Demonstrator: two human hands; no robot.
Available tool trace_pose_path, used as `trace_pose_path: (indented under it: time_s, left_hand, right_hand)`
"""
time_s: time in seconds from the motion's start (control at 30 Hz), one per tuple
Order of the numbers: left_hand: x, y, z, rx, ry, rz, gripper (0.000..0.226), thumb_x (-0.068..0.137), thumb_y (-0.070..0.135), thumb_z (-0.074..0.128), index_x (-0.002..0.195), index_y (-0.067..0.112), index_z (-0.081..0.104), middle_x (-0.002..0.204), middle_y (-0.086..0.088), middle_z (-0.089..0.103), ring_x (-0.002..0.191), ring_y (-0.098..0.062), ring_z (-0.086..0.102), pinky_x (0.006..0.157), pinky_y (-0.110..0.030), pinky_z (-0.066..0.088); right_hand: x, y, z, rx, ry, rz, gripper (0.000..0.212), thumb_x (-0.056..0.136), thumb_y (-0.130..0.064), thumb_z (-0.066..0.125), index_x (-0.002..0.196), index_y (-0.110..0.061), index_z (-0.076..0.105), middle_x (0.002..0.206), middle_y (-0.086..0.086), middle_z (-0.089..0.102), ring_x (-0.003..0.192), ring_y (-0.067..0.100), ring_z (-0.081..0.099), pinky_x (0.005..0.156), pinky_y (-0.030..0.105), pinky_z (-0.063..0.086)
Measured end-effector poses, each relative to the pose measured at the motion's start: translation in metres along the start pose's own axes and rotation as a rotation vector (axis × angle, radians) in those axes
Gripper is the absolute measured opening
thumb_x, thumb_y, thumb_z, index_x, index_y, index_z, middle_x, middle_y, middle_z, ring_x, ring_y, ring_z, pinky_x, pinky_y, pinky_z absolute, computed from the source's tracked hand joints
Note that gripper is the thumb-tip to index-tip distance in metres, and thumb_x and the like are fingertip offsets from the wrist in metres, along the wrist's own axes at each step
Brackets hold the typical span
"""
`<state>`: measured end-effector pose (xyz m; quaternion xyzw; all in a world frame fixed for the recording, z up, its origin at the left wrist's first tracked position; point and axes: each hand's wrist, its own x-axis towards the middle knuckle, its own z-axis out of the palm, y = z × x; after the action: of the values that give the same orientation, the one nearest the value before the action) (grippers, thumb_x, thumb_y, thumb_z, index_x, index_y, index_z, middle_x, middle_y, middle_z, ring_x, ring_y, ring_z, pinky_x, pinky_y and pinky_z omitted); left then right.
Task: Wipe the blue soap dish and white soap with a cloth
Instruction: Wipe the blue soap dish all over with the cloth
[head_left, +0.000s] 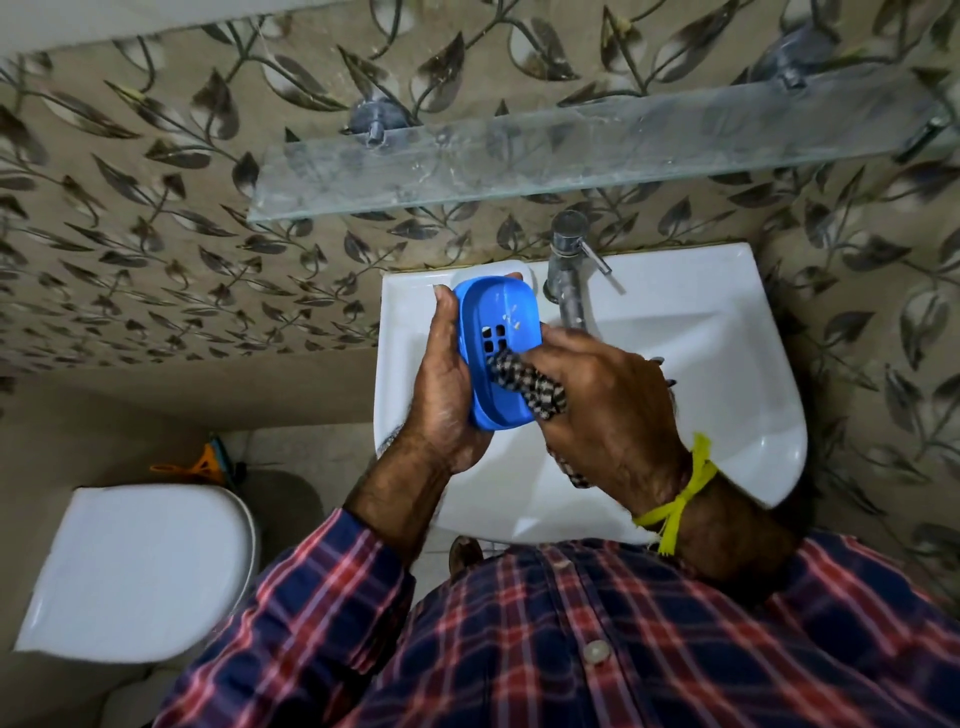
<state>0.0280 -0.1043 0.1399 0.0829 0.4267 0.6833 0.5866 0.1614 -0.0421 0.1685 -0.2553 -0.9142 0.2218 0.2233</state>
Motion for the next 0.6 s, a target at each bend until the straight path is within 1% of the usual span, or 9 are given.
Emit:
trace_pose_path:
  time_s: [0.07,0.1,0.17,0.23,0.33,0.4,0.5,0.53,0.6]
  left_hand:
    - [0.000,-0.004,0.005,0.007,0.014,-0.001,0.077,0.095,0.074,0.024,0.132,0.021,0.063,0.111,-0.010,0.074,0.098,-0.025,0.072,0.078,-0.038,0.060]
    - [0.000,-0.005,0.007,0.009,0.015,-0.001,0.076,0.095,0.074,0.025,0.133,0.020,0.063,0.110,-0.010,0.074,0.098,-0.024,0.072,0.079,-0.037,0.060]
    - [0.000,-0.005,0.006,0.007,0.006,0.011,0.075,0.096,0.073,0.025,0.133,0.021,0.063,0.108,-0.008,0.074,0.097,-0.023,0.072,0.080,-0.036,0.060]
    - [-0.002,-0.007,0.004,0.016,0.016,0.022,0.074,0.096,0.073,0.024,0.131,0.022,0.065,0.108,-0.008,0.074,0.097,-0.023,0.072,0.079,-0.037,0.059]
    - [-0.003,-0.012,0.008,0.029,0.044,0.038,0.074,0.095,0.073,0.024,0.124,0.024,0.070,0.108,-0.008,0.075,0.098,-0.024,0.072,0.077,-0.038,0.060]
    - [-0.002,-0.011,0.011,0.024,0.038,0.054,0.073,0.095,0.073,0.024,0.123,0.024,0.070,0.108,-0.008,0.075,0.099,-0.024,0.072,0.079,-0.037,0.059]
    - [-0.003,-0.007,0.011,0.013,0.022,0.076,0.070,0.097,0.071,0.024,0.122,0.026,0.071,0.104,-0.007,0.075,0.095,-0.022,0.072,0.078,-0.036,0.059]
    - [-0.004,-0.007,0.011,0.017,0.026,0.079,0.070,0.097,0.071,0.023,0.123,0.026,0.071,0.104,-0.006,0.075,0.095,-0.022,0.072,0.077,-0.036,0.059]
    - [-0.004,-0.010,0.013,0.015,0.040,0.083,0.071,0.098,0.070,0.022,0.127,0.024,0.067,0.109,-0.006,0.075,0.099,-0.022,0.072,0.080,-0.037,0.059]
  right_hand:
    - [0.006,-0.002,0.003,0.024,0.102,0.076,0.025,0.077,-0.006,0.067,0.100,-0.014,0.073,0.094,0.003,0.069,0.078,0.030,0.066,0.062,0.039,0.057]
    - [0.007,-0.004,0.004,0.035,0.123,0.077,0.025,0.076,-0.004,0.068,0.098,-0.012,0.072,0.092,0.004,0.069,0.076,0.030,0.066,0.061,0.038,0.057]
    - [0.005,-0.005,0.005,0.030,0.100,0.033,0.029,0.072,-0.001,0.070,0.100,-0.010,0.072,0.093,0.007,0.070,0.077,0.032,0.067,0.061,0.037,0.058]
    - [0.001,-0.002,0.004,0.014,0.072,0.027,0.031,0.072,-0.003,0.071,0.102,-0.011,0.073,0.094,0.006,0.070,0.079,0.033,0.067,0.062,0.039,0.058]
    - [0.005,0.001,0.004,0.047,0.167,0.111,0.023,0.075,-0.008,0.072,0.097,-0.014,0.073,0.087,0.001,0.069,0.074,0.026,0.065,0.059,0.034,0.056]
    - [0.007,-0.004,0.006,0.074,0.208,0.097,0.025,0.075,-0.009,0.073,0.100,-0.014,0.073,0.088,0.002,0.069,0.073,0.026,0.065,0.058,0.031,0.055]
    - [0.002,-0.005,0.007,0.089,0.192,0.065,0.028,0.079,-0.011,0.072,0.107,-0.013,0.072,0.094,0.005,0.072,0.078,0.030,0.068,0.063,0.037,0.058]
    - [0.001,-0.003,0.006,0.093,0.211,0.085,0.026,0.079,-0.011,0.072,0.106,-0.013,0.073,0.092,0.006,0.072,0.077,0.030,0.068,0.062,0.038,0.058]
    - [0.005,0.001,0.006,0.092,0.283,0.150,0.022,0.079,-0.011,0.074,0.101,-0.012,0.073,0.087,0.005,0.071,0.074,0.027,0.067,0.060,0.037,0.057]
